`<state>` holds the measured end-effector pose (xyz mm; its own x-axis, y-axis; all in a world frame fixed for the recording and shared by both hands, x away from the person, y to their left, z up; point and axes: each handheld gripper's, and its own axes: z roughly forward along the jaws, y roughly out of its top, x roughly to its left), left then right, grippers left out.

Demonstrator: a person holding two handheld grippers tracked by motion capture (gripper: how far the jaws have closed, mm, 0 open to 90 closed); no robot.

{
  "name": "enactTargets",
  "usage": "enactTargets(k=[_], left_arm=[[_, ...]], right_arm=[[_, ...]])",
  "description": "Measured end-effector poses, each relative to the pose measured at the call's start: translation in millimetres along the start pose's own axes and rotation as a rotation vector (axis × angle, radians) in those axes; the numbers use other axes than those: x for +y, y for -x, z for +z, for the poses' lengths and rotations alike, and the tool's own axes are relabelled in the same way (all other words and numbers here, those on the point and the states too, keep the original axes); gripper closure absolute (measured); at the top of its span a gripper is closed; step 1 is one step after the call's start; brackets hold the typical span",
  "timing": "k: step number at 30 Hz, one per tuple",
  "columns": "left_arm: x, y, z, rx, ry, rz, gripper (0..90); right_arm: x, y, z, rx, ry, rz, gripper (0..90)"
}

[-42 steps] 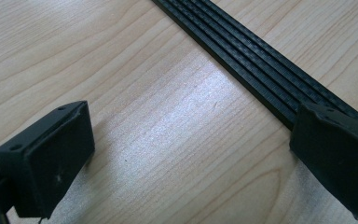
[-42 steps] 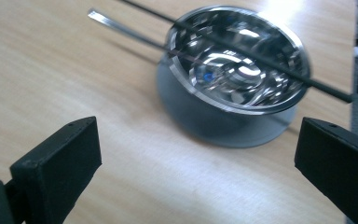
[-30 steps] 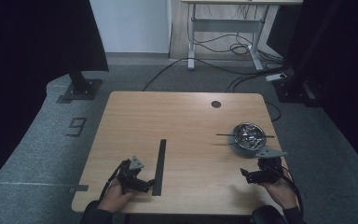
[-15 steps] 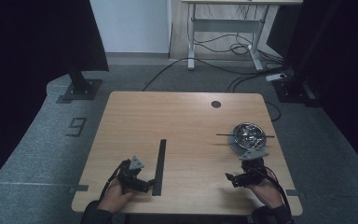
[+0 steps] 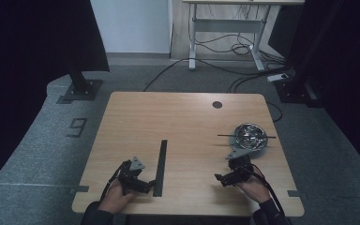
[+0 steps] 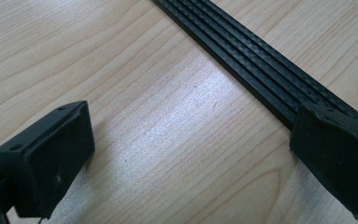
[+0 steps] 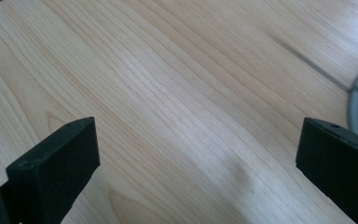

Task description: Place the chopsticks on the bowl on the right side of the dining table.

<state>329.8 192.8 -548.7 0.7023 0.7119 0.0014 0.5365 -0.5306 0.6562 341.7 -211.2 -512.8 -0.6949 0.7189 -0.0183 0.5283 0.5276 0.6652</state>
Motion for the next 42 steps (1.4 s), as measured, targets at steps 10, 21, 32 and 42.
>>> enactTargets(k=[10,21,32,42], left_arm=[[0.0,0.0,0.0,0.000,0.000,0.000,0.0],[0.0,0.0,0.0,0.000,0.000,0.000,0.0],[0.0,0.1,0.0,0.000,0.000,-0.001,0.0],[0.0,-0.1,0.0,0.000,0.000,0.000,0.0]], right_arm=[[10.6,-7.4,15.4,0.031,-0.008,-0.027,0.0],[29.4,-16.9,31.9,0.048,-0.021,-0.079,0.0],[48.8,-24.4,51.9,0.069,-0.053,-0.082,0.0],[64.7,-29.8,66.7,0.073,-0.070,-0.104,0.0]])
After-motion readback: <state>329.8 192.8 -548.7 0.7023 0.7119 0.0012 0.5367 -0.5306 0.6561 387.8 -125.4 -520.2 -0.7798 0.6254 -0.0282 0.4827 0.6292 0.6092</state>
